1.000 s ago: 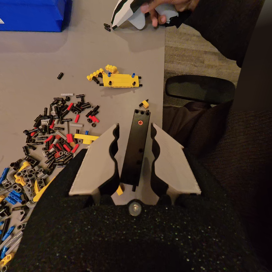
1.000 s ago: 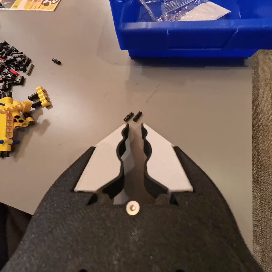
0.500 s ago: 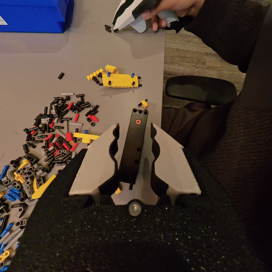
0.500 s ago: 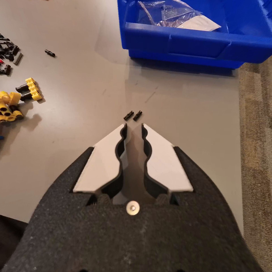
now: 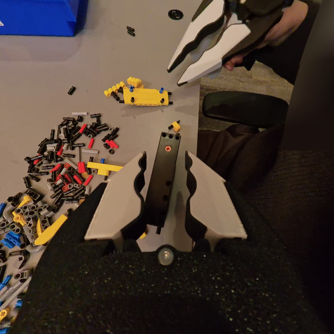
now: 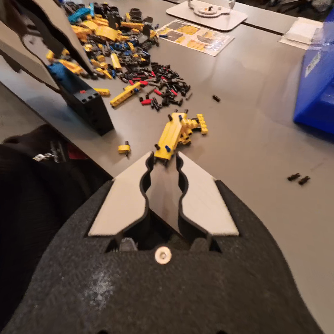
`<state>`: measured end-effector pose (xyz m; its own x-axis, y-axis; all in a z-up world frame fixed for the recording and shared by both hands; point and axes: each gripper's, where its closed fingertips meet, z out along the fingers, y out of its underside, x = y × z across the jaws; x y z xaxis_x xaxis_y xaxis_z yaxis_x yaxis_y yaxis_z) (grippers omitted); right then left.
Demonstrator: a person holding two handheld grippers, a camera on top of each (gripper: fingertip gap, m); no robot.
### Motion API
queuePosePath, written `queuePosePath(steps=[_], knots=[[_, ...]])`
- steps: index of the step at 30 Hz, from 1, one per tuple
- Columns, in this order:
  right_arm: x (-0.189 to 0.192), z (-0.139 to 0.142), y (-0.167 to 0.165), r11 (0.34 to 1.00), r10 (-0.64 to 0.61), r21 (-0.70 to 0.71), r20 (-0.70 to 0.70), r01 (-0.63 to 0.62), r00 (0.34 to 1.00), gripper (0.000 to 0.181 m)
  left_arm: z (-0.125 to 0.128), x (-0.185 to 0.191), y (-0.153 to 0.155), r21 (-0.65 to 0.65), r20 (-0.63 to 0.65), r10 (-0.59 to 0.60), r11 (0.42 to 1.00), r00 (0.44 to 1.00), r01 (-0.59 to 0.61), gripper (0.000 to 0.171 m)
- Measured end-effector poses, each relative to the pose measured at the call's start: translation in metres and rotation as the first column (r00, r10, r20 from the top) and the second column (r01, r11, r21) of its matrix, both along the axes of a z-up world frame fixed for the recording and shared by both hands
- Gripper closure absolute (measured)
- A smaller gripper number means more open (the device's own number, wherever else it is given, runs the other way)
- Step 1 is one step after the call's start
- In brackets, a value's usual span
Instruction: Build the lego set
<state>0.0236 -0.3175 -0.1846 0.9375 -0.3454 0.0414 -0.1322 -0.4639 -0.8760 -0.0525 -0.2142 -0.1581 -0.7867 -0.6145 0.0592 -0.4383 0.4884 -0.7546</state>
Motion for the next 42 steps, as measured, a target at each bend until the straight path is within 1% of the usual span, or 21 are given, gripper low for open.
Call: queuePosePath(steps=[3, 5, 7, 8, 10, 13, 15, 17, 21, 23, 25, 27, 30, 32, 33, 35, 37, 40, 42], knots=[[0.03, -0.005, -0.022, 0.992, -0.112, -0.045, 0.065, 0.115, 0.992, 0.157, 0.001, -0.002, -0.002, 0.009, 0.006, -0.007, 1.0, 1.0, 0.007, 0.129], [0.06, -0.005, -0.04, 0.971, -0.232, -0.041, 0.066, 0.235, 0.971, 0.157, 0.002, -0.002, -0.002, 0.01, 0.014, -0.005, 1.0, 1.0, 0.005, 0.129], [0.091, -0.004, -0.058, 0.932, -0.361, -0.025, 0.051, 0.362, 0.931, 0.157, 0.003, -0.002, -0.003, 0.001, 0.023, 0.001, 1.0, 1.0, -0.001, 0.129], [0.099, -0.002, -0.061, 0.92, -0.39, -0.016, 0.033, 0.39, 0.92, 0.157, 0.004, -0.001, -0.003, -0.006, 0.025, 0.005, 1.0, 1.0, -0.005, 0.129], [0.108, 0.006, -0.058, 0.92, -0.392, 0.019, 0.01, 0.392, 0.92, 0.157, 0.005, -0.002, -0.003, -0.014, 0.026, 0.012, 1.0, 1.0, -0.012, 0.129], [0.117, 0.031, -0.049, 0.921, -0.365, 0.151, 0.015, 0.358, 0.931, 0.165, 0.004, -0.004, -0.002, -0.01, 0.023, 0.019, 1.0, 1.0, -0.019, 0.129], [0.122, 0.04, -0.047, 0.917, -0.351, 0.196, -0.013, 0.346, 0.936, 0.165, 0.003, -0.004, 0.001, -0.005, 0.024, 0.026, 1.0, 0.999, -0.026, 0.129], [0.127, 0.038, -0.049, 0.919, -0.355, 0.174, -0.017, 0.353, 0.935, 0.164, 0.003, -0.005, 0.003, -0.013, 0.023, 0.033, 0.999, 0.999, -0.033, 0.129], [0.141, 0.015, -0.06, 0.915, -0.403, 0.049, 0.054, 0.4, 0.914, 0.16, 0.006, -0.003, 0.006, -0.049, 0.023, 0.048, 0.998, 0.999, -0.047, 0.129], [0.137, 0.011, -0.054, 0.926, -0.375, 0.06, 0.026, 0.373, 0.927, 0.16, 0.007, -0.002, 0.008, -0.067, 0.022, 0.054, 0.996, 0.998, -0.053, 0.129], [0.124, 0.011, -0.037, 0.954, -0.291, 0.076, -0.008, 0.291, 0.957, 0.16, 0.008, -0.001, 0.008, -0.085, 0.016, 0.056, 0.995, 0.998, -0.055, 0.129], [0.116, 0.016, -0.018, 0.977, -0.206, 0.063, 0.031, 0.204, 0.978, 0.16, 0.009, -0.001, 0.007, -0.097, 0.009, 0.052, 0.994, 0.999, -0.051, 0.129], [0.111, 0.02, 0.019, 1.0, -0.018, -0.014, 0.119, 0.02, 0.993, 0.16, 0.009, 0.0, 0.007, -0.098, 0.006, 0.048, 0.994, 0.999, -0.047, 0.129], [0.115, 0.012, 0.046, 0.992, 0.108, -0.082, 0.111, -0.099, 0.988, 0.16, 0.009, 0.001, 0.005, -0.101, 0.007, 0.045, 0.994, 0.999, -0.044, 0.129], [0.121, 0.006, 0.057, 0.985, 0.143, -0.11, 0.085, -0.133, 0.986, 0.159, 0.009, 0.001, 0.004, -0.104, 0.01, 0.045, 0.994, 0.999, -0.044, 0.129], [0.13, -0.005, 0.077, 0.974, 0.181, -0.144, 0.021, -0.176, 0.983, 0.159, 0.011, 0.001, 0.003, -0.107, 0.016, 0.046, 0.993, 0.999, -0.044, 0.129], [0.131, -0.011, 0.092, 0.964, 0.212, -0.16, -0.026, -0.213, 0.977, 0.159, 0.012, 0.001, 0.004, -0.112, 0.022, 0.051, 0.993, 0.998, -0.048, 0.129], [0.129, -0.017, 0.103, 0.954, 0.241, -0.176, -0.041, -0.245, 0.97, 0.159, 0.013, 0.0, 0.005, -0.118, 0.019, 0.054, 0.992, 0.998, -0.051, 0.129], [0.127, -0.026, 0.104, 0.943, 0.246, -0.213, -0.068, -0.255, 0.967, 0.159, 0.014, 0.001, 0.008, -0.115, 0.02, 0.055, 0.992, 0.998, -0.052, 0.129]])
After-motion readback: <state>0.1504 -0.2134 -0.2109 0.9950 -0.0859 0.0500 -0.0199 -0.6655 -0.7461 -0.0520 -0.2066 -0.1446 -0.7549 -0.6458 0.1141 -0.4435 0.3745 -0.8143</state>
